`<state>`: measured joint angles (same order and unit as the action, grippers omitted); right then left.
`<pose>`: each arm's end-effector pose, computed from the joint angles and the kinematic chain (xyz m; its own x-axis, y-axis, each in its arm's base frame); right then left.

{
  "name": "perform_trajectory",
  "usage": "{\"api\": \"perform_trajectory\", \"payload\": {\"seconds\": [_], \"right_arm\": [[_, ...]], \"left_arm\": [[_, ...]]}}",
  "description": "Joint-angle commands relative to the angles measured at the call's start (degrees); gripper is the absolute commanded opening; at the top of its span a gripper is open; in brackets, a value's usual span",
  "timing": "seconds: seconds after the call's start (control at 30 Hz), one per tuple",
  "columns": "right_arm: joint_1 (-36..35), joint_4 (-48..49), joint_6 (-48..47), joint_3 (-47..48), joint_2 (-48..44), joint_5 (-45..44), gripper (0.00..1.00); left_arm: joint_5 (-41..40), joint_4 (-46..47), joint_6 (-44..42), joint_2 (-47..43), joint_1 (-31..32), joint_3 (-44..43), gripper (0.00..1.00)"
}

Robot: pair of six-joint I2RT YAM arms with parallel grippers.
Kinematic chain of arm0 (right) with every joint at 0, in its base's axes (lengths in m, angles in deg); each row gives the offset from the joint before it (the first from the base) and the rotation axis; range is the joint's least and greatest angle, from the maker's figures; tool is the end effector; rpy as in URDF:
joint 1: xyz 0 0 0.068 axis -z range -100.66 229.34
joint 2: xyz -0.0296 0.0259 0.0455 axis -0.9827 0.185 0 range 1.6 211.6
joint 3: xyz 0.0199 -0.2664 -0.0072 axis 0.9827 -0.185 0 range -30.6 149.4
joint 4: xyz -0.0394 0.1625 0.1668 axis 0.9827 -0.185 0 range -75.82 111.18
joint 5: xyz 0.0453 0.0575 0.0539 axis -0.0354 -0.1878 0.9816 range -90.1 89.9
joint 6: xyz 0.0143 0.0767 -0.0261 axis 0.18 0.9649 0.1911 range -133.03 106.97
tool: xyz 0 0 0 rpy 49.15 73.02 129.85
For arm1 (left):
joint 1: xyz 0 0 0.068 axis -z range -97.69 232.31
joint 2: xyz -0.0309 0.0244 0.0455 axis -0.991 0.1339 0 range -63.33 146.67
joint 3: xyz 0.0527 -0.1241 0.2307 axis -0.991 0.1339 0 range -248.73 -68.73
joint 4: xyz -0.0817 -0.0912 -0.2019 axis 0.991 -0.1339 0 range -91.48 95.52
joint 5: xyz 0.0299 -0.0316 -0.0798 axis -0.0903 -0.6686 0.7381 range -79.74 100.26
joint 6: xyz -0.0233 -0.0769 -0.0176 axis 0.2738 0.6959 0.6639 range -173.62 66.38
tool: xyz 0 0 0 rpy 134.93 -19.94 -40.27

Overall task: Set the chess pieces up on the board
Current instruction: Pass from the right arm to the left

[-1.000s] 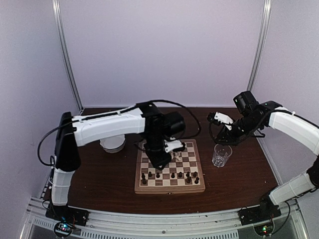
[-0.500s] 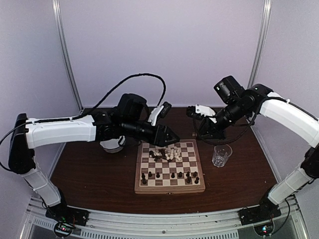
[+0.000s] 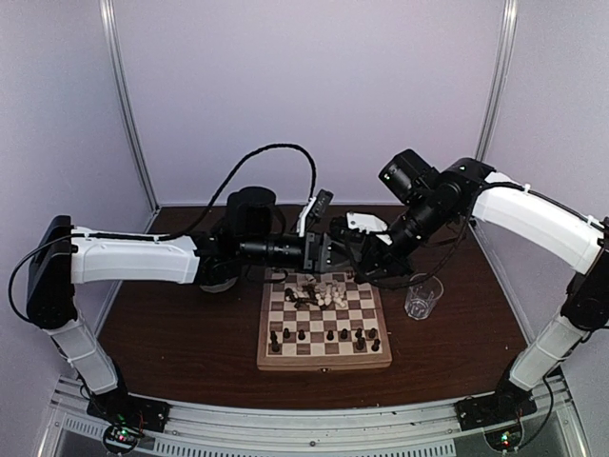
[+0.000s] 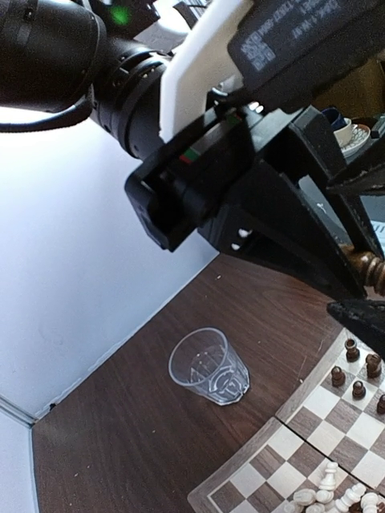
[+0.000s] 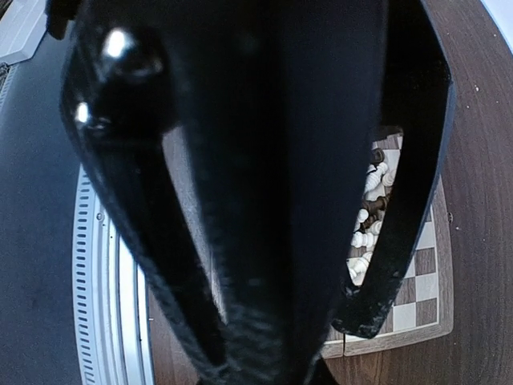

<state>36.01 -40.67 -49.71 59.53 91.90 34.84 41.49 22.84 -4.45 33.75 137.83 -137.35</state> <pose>0.1913 0.2367 0.3138 -0.0624 -0.7322 -0.6782 -0.9916 -0.0317 0.1254 0.1984 -0.3545 0.2926 -0.8227 0.0550 -0.5659 0.5665 0.1627 -0.8078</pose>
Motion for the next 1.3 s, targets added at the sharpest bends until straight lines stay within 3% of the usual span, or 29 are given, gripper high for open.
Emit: {"api": "perform_trajectory", "payload": {"seconds": [0.0,0.4,0.7,0.9,1.0,1.1,1.27], "right_arm": [[-0.13,-0.79,0.98,1.62,-0.2,0.44,0.07],[2.54,0.15,3.2,2.42,-1.66,4.84,0.06],[2.55,0.56,3.38,1.88,-1.61,4.37,0.06],[2.55,0.56,3.38,1.64,-1.95,4.26,0.07],[2.62,0.4,3.73,1.84,-2.25,3.77,0.13],[5.02,0.59,6.0,2.32,-3.29,5.31,0.27],[15.26,2.53,12.17,1.36,-5.43,21.74,0.49]], "left_arm": [[3.48,5.42,2.26,0.33,-0.4,0.69,0.46],[4.53,9.93,5.99,0.81,-0.8,4.24,0.48],[7.79,13.53,8.62,2.64,-0.84,3.76,0.23],[8.53,15.91,9.8,3.1,-0.79,4.17,0.13],[8.71,17.72,10.07,2.99,-0.99,4.71,0.1],[7.91,20.99,10.55,2.33,-1.43,5.88,0.09],[4.98,24.5,9.31,0.79,-1.65,7.98,0.09]]}}
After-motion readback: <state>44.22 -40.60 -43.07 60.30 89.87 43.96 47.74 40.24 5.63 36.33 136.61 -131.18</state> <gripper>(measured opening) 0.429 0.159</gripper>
